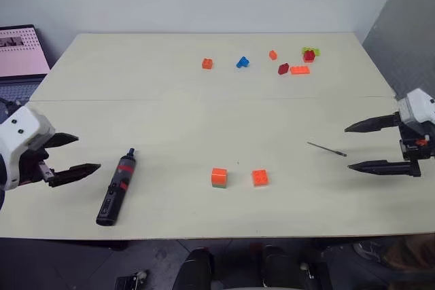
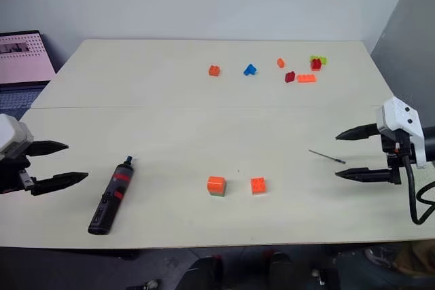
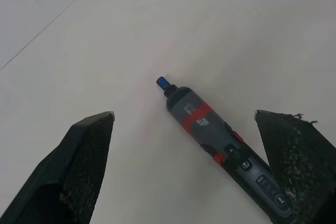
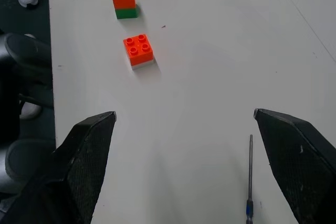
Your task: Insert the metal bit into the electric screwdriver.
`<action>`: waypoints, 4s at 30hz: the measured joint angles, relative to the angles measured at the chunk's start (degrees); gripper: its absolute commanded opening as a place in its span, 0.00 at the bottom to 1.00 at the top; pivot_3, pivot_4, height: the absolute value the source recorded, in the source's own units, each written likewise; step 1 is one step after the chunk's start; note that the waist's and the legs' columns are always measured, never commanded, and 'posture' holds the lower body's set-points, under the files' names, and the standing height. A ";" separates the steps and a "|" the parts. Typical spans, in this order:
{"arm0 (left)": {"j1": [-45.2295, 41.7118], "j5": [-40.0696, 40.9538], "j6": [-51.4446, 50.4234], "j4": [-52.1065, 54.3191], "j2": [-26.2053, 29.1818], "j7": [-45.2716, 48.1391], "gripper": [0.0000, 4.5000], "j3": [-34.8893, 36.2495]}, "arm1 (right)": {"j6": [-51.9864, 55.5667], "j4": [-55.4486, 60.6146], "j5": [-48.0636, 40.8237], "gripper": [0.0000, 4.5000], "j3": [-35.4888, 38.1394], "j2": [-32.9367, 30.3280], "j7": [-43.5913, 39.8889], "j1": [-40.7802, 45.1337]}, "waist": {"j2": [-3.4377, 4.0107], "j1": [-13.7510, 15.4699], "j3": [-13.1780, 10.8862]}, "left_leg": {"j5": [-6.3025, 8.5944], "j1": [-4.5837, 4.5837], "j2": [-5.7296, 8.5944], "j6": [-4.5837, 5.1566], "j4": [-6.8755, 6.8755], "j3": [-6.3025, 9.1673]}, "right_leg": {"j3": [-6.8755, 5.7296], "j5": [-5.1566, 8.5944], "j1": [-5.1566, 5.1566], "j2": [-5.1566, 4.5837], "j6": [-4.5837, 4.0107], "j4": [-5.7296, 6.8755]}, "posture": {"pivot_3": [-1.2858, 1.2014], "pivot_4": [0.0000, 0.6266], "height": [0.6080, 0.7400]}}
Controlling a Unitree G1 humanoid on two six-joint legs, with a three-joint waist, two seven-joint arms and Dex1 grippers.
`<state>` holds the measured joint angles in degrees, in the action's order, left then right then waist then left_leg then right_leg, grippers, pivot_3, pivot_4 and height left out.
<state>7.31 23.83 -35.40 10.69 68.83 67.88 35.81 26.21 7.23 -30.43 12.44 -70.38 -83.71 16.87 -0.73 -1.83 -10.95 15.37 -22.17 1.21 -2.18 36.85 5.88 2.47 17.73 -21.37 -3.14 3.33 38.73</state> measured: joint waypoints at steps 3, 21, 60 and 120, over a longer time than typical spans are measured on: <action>0.09 -0.11 0.15 0.18 -0.01 0.32 1.00 -0.04 | -0.77 -0.20 0.06 0.98 0.32 0.00 -0.02 -0.75 | 0.00 -0.02 0.00 | 0.00 0.00 -0.01 0.00 0.00 -0.02 | 0.01 0.00 -0.01 0.00 0.00 0.01 | 0.52 0.24 1.00; 0.62 -1.72 4.65 1.40 -1.21 0.32 1.00 -0.48 | -4.60 0.90 1.00 0.98 0.86 2.79 1.89 -4.53 | 0.00 0.01 0.00 | 0.00 0.02 0.00 0.00 0.05 -0.02 | 0.01 0.00 0.01 0.01 0.00 0.11 | 0.52 0.24 1.00; -8.69 7.74 6.20 23.50 -9.09 0.12 1.00 -22.81 | -17.24 -9.91 24.14 0.54 -33.96 33.48 16.21 9.59 | -0.12 -0.05 0.02 | -0.02 0.09 0.03 -0.01 0.13 0.15 | -0.01 -0.01 0.07 0.11 0.00 0.25 | 0.52 0.24 1.00; -20.64 4.34 6.65 18.16 -19.61 -12.60 1.00 -32.27 | -5.41 -13.02 18.70 0.99 6.22 27.49 51.01 -1.60 | -0.14 -1.13 0.07 | -0.07 0.19 0.04 0.00 0.13 -0.09 | 0.21 -0.06 0.18 0.13 0.08 0.27 | 0.52 0.24 1.00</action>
<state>-13.33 28.17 -28.76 28.85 49.23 55.27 3.54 20.80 -5.79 -11.73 18.67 -42.88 -32.71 15.27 -0.87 -2.95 -10.88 15.30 -21.97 1.25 -2.18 36.98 5.79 2.68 17.67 -21.19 -3.01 3.41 39.00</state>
